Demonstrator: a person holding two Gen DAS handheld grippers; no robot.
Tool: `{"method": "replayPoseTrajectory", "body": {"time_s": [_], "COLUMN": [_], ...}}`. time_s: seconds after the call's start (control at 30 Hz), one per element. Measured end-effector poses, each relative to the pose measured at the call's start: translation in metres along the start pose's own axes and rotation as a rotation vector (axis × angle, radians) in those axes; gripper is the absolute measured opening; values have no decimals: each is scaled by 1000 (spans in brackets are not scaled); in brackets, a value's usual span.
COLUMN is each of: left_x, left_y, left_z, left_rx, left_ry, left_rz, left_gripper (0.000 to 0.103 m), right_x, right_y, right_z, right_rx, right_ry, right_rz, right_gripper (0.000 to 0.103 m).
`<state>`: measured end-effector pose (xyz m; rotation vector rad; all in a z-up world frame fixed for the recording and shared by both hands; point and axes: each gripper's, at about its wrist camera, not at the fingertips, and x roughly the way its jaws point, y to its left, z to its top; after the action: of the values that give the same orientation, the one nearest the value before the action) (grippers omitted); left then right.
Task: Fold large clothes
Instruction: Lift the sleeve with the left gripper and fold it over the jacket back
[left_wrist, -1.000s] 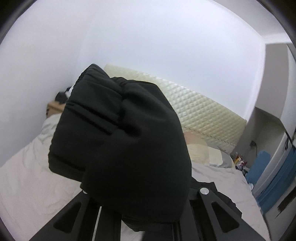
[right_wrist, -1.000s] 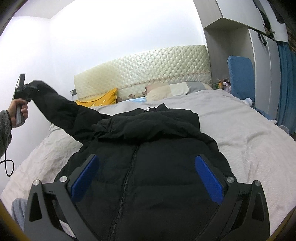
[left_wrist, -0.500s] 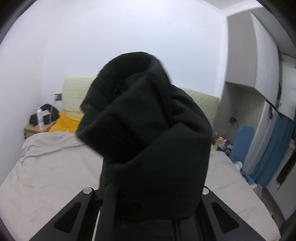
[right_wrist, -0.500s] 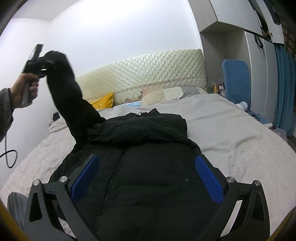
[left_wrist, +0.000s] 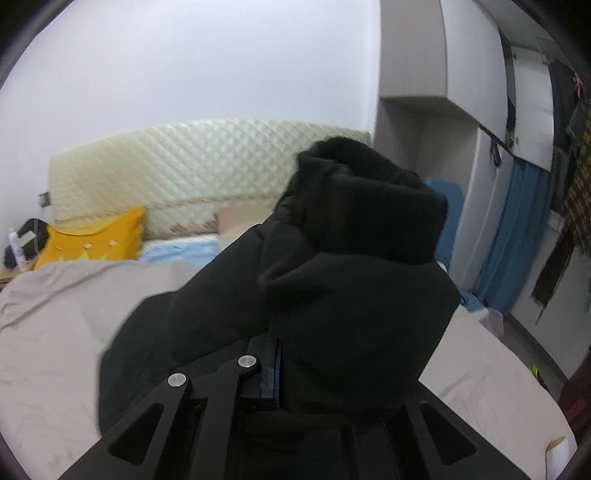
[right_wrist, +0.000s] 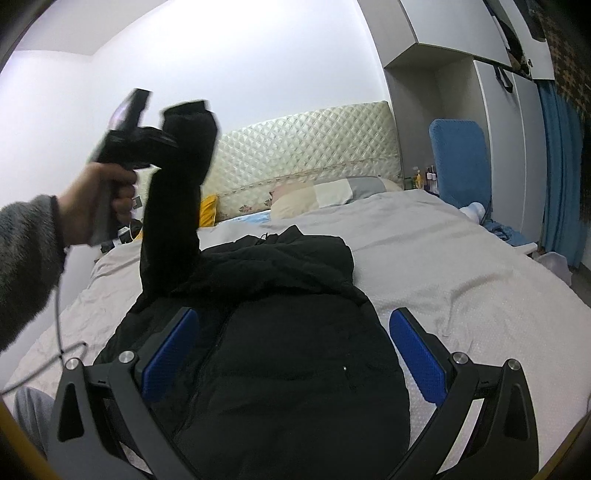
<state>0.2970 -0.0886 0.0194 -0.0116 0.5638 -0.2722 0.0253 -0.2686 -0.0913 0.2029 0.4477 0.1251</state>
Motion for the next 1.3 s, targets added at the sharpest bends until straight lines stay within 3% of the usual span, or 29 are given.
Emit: {"method": "replayPoseTrajectory", "body": {"time_s": [0.1,0.23,0.37,0.5,0.73,1.1,1.3], "left_x": [37,91,137,180,213,203,183], "left_y": [-27,-71,-79,-92,-90,-92,-90], "left_z": [-23,-50,-80,-106,-126,-125,-120], "left_rx": [10,53,31,73,90,116,101], "left_ry": [79,139,199,236,259,269,286], "left_rz": [-62,-69,-37,-2,8,22,23], "left_gripper": [7,7,7,7,7,7,12], "right_x": [3,8,17,29,52,68,58], "right_y": [-4,-15,-28,-39,-50,-51,-45], "right_z": [0,-2,-8,-13,-18,-23,-22], "right_rx": [12,56,90,118,147,140,110], "right_ry": [7,10,36,59,103,135,96], "right_rz": [-1,-13,-2,-5,8,6,-4], "right_gripper": [103,103,103,103,103,103,103]}}
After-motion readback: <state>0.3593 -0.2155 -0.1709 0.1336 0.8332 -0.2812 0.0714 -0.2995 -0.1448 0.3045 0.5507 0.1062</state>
